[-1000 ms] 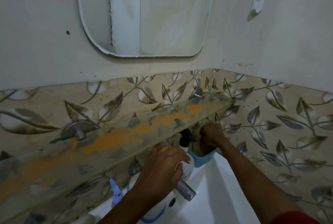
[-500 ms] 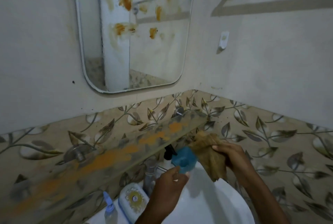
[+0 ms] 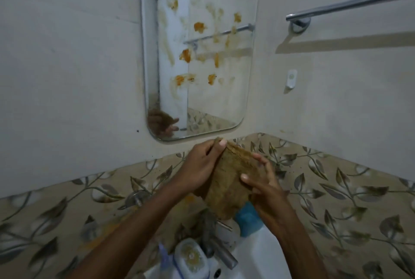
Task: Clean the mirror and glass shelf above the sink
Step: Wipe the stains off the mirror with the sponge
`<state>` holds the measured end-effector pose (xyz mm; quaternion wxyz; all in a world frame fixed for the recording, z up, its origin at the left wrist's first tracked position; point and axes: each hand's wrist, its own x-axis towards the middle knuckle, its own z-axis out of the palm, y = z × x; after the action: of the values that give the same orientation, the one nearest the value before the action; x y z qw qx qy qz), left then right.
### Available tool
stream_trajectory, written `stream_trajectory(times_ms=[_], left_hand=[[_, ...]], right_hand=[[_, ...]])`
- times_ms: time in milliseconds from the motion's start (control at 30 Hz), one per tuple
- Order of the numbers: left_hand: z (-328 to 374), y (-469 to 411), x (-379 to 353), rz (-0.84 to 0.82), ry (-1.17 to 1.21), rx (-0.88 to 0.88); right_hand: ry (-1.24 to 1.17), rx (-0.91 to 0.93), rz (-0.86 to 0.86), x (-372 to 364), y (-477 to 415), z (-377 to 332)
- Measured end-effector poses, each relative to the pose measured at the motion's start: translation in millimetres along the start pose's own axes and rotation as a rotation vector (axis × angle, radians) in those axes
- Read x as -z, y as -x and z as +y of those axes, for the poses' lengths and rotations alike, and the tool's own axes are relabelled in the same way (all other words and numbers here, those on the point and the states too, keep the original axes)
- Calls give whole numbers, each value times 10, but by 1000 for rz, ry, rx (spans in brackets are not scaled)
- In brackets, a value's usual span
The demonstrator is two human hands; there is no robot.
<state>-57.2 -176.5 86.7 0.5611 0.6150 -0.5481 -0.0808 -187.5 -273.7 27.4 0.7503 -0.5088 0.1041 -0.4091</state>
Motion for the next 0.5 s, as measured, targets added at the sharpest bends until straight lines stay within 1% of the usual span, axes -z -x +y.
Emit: stream_trajectory(times_ms=[67,100,200,267,400,467,500], left_hand=[[27,-70,179,-42,-98,-51],[32,-92,249,-51,-121,-62],[41,-121,418,-70,-154,-72],[52,-112,498,-100,-185,-65],[91,-68,588,-181,-174,-92],[75,-73,621,-167,-204,-119],[61,-82,638,-141,-231,-136]], right_hand=[[251,174,39,-82,-62,34],[343,240,31,-111,-80,52],[512,351,6,-199,-128,66],[536,345,-3,-250,-164,33],[708,293,-107,-399,-236,-43],[678,311,-147,-436,-256,-79],[584,307,-168,-432,-284,-99]])
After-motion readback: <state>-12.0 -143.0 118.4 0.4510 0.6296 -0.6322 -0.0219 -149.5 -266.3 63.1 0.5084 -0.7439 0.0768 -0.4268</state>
